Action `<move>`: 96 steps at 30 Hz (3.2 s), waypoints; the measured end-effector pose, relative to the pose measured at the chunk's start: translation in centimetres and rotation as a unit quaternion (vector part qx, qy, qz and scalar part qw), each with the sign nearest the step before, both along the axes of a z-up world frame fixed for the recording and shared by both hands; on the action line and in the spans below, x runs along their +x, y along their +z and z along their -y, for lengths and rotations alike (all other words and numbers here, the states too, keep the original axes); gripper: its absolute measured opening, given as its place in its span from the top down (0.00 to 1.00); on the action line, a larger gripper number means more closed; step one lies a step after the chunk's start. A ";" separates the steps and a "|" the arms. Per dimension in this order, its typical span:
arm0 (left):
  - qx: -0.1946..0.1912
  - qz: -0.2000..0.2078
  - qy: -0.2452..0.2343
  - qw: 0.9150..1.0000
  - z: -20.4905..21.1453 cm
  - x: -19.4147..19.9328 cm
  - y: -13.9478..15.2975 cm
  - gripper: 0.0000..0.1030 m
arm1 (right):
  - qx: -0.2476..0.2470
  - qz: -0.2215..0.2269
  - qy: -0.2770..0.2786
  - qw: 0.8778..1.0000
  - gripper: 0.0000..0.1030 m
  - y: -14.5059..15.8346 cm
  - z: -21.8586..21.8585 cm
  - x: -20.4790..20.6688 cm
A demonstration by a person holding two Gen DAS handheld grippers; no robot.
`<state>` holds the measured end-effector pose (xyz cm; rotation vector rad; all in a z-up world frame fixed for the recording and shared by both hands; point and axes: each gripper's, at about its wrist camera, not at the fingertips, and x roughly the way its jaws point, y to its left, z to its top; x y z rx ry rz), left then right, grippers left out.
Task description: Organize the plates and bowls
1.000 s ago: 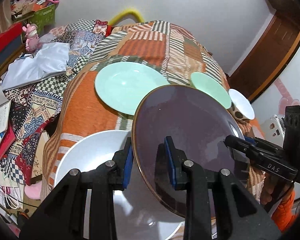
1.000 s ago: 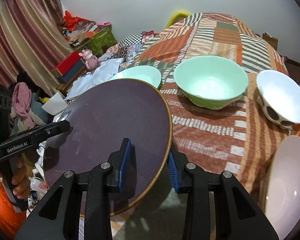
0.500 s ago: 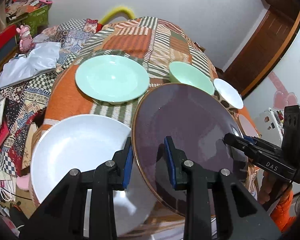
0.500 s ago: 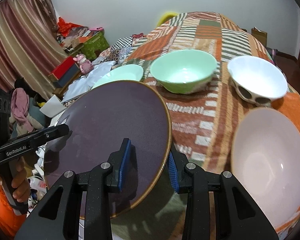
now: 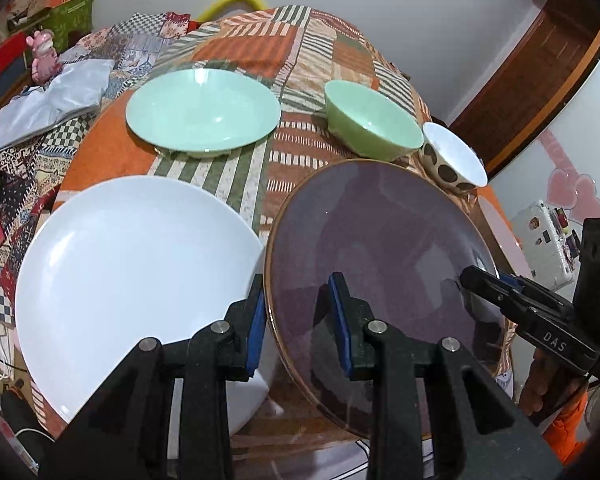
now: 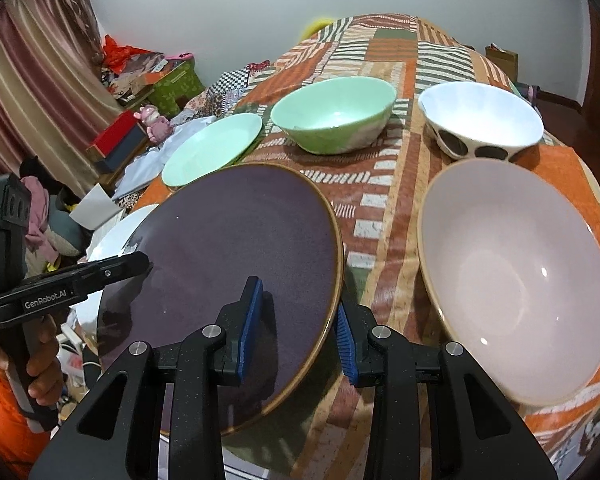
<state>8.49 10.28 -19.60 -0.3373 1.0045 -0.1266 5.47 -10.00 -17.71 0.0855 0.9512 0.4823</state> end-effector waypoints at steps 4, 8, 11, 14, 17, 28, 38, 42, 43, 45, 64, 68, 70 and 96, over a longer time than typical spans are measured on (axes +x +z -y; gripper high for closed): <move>-0.002 -0.013 -0.003 1.000 0.2 0.1 -0.8 0.71 | 0.003 -0.012 -0.014 1.000 0.70 -0.6 0.5 0.1; 0.001 -0.016 -0.013 1.000 0.7 0.6 -1.3 0.71 | 0.009 -0.020 -0.033 0.999 0.70 -1.2 1.3 0.2; 0.007 -0.018 -0.018 1.000 1.2 1.3 -1.7 0.71 | 0.009 -0.028 -0.044 0.999 0.70 -1.6 1.6 0.3; 0.009 -0.014 -0.021 1.000 1.5 2.0 -1.7 0.71 | 0.010 -0.029 -0.052 0.998 0.70 -1.8 1.8 0.2; 0.011 -0.013 -0.023 1.000 1.7 2.9 -1.8 0.71 | 0.008 -0.026 -0.057 0.998 0.70 -1.8 1.9 0.2; 0.018 -0.023 -0.027 0.999 2.3 4.8 -3.3 0.71 | 0.004 -0.024 -0.066 0.997 0.70 -2.1 2.0 0.2; 0.035 -0.006 -0.020 0.999 2.2 3.9 -2.3 0.71 | -0.018 -0.020 -0.062 0.998 0.70 -1.4 1.7 -0.2; 0.035 0.005 -0.017 0.999 1.9 2.9 -1.3 0.71 | -0.024 -0.012 -0.064 0.998 0.69 -0.9 2.0 -0.8; 0.037 0.009 -0.016 0.999 1.9 2.6 -1.0 0.71 | -0.024 -0.011 -0.064 0.998 0.69 -0.7 2.1 -0.9; 0.048 0.019 -0.010 0.999 1.9 1.9 -0.3 0.71 | -0.024 -0.006 -0.064 0.998 0.69 -0.3 2.1 -1.2; 0.111 0.084 0.074 0.988 -4.0 -5.5 4.0 0.47 | -0.030 0.059 0.025 0.997 0.56 3.8 -4.6 -2.0; 0.118 0.080 0.096 0.985 -6.3 -6.5 3.9 0.45 | -0.036 0.066 0.054 0.996 0.54 4.0 -7.1 -1.7; 0.123 0.073 0.105 0.984 -7.5 -6.9 3.7 0.45 | -0.038 0.064 0.069 0.995 0.50 3.8 -8.3 -1.5; 0.054 -0.020 0.124 0.991 -14.5 -6.8 -3.5 0.73 | -0.113 -0.025 0.196 0.974 0.69 -2.6 -18.6 4.3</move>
